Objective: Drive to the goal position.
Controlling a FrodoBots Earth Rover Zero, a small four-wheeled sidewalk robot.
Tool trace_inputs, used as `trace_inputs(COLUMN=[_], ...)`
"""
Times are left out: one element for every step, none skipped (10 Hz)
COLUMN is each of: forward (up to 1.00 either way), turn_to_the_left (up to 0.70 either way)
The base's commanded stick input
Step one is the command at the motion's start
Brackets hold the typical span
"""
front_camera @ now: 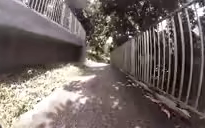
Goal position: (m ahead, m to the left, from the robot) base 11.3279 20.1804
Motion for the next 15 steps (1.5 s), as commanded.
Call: trace_inputs(forward=[0.85,0.85,0.85,0.85,0.85,0.85,0.84,0.7,0.7,0.7,0.7,0.7,0.7,0.7,0.7], turn_to_the_left=[0.0,0.0,0.0,0.0,0.0,0.0,0.02,0.34,0.01,0.0,0.0,0.0,0.0,0.0,0.0])
